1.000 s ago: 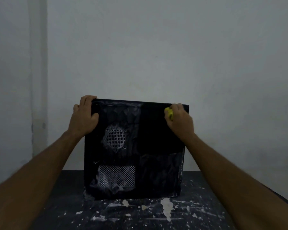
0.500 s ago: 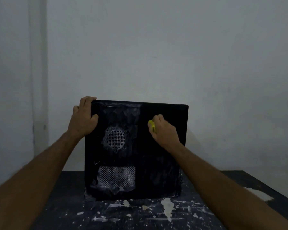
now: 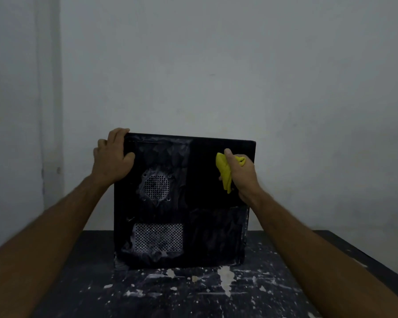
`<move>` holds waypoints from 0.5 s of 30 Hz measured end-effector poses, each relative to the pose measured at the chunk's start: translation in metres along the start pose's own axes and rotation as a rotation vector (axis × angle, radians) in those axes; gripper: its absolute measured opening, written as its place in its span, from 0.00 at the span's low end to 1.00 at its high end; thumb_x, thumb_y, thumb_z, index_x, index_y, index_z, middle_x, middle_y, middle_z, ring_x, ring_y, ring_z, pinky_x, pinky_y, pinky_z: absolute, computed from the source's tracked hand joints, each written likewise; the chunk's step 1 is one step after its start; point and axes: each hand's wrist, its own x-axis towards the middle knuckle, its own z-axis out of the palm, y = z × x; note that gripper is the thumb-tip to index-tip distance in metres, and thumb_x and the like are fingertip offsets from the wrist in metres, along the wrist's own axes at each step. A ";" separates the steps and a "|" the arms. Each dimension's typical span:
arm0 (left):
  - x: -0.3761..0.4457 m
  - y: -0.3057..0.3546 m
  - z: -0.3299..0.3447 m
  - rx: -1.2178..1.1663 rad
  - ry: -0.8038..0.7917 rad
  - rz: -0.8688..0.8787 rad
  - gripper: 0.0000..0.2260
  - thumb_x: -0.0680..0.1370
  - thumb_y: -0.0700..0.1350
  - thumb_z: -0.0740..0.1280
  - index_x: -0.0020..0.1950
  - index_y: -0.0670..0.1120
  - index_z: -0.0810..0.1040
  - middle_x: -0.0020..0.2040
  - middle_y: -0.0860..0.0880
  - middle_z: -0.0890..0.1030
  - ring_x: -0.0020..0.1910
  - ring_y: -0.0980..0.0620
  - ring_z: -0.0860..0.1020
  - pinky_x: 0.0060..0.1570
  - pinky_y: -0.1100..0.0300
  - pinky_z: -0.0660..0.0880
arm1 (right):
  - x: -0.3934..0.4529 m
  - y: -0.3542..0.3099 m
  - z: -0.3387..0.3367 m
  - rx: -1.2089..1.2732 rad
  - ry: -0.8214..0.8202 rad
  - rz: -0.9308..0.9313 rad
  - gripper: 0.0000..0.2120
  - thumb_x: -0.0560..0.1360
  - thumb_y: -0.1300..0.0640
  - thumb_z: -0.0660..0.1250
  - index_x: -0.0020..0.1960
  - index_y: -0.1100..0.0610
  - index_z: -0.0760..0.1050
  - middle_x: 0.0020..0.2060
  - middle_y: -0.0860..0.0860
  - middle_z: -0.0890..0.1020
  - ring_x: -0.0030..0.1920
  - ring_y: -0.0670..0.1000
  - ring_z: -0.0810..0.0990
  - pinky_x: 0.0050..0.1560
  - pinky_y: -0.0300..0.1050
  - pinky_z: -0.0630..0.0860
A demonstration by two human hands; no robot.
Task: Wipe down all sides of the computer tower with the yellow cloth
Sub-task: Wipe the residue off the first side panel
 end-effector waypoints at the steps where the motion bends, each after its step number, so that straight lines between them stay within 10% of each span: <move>1: -0.001 0.005 -0.002 0.027 0.012 -0.004 0.34 0.71 0.53 0.58 0.78 0.47 0.64 0.78 0.48 0.64 0.66 0.34 0.67 0.66 0.37 0.64 | -0.003 -0.002 0.001 0.048 -0.077 0.040 0.25 0.80 0.43 0.67 0.55 0.68 0.77 0.37 0.60 0.84 0.32 0.55 0.83 0.32 0.45 0.79; 6: -0.028 0.041 -0.001 0.028 0.175 0.289 0.27 0.72 0.53 0.63 0.71 0.48 0.73 0.69 0.48 0.73 0.63 0.41 0.71 0.63 0.44 0.68 | -0.017 -0.012 0.014 0.178 -0.308 0.159 0.30 0.78 0.40 0.66 0.60 0.68 0.79 0.41 0.64 0.84 0.34 0.56 0.84 0.30 0.46 0.78; 11: -0.067 0.100 0.013 -0.593 -0.480 0.187 0.26 0.76 0.65 0.67 0.66 0.50 0.79 0.59 0.53 0.82 0.57 0.55 0.81 0.58 0.55 0.78 | -0.038 -0.019 0.044 0.250 -0.376 0.159 0.30 0.80 0.41 0.65 0.61 0.71 0.76 0.45 0.66 0.82 0.42 0.60 0.82 0.40 0.50 0.80; 15: -0.074 0.107 0.016 -0.784 -0.426 0.121 0.15 0.79 0.52 0.73 0.63 0.48 0.80 0.56 0.51 0.86 0.56 0.52 0.84 0.59 0.51 0.80 | -0.043 -0.027 0.057 0.169 -0.306 0.121 0.28 0.82 0.41 0.63 0.55 0.68 0.78 0.43 0.62 0.82 0.44 0.57 0.81 0.49 0.55 0.79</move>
